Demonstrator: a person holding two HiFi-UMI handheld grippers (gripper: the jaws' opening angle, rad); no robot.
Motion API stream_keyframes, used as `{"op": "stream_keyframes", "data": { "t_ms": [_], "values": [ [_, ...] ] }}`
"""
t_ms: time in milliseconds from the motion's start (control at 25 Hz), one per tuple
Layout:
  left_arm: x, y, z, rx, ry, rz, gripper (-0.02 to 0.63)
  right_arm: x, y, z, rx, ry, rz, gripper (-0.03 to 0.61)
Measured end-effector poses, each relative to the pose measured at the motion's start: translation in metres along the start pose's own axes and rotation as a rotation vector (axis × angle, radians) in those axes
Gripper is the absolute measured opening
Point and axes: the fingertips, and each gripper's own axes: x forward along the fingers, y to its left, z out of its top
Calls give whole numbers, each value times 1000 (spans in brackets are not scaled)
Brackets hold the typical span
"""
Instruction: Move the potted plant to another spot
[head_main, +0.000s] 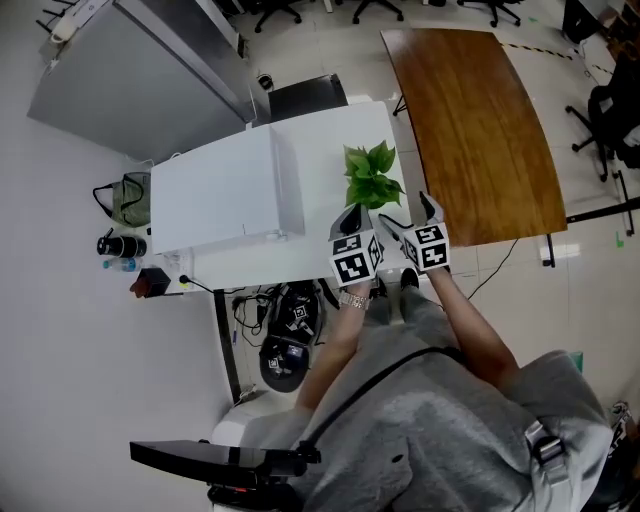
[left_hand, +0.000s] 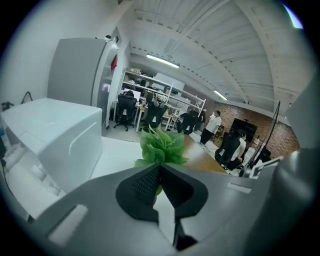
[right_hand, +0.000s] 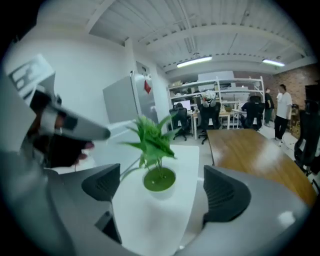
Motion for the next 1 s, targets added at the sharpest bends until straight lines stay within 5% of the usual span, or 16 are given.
{"op": "stream_keyframes", "data": {
  "t_ms": [80, 480, 720, 1000],
  "values": [
    [-1, 11, 3, -21, -8, 26, 15, 21, 3, -33, -48, 84, 33, 584],
    [-13, 40, -10, -88, 6, 112, 15, 134, 21, -53, -245, 97, 86, 586],
    [-18, 54, -25, -118, 22, 147, 15, 167, 10, -74, -219, 192, 60, 584],
    [-11, 50, -25, -120, 19, 146, 15, 154, 6, -71, -195, 165, 91, 572]
  ]
}}
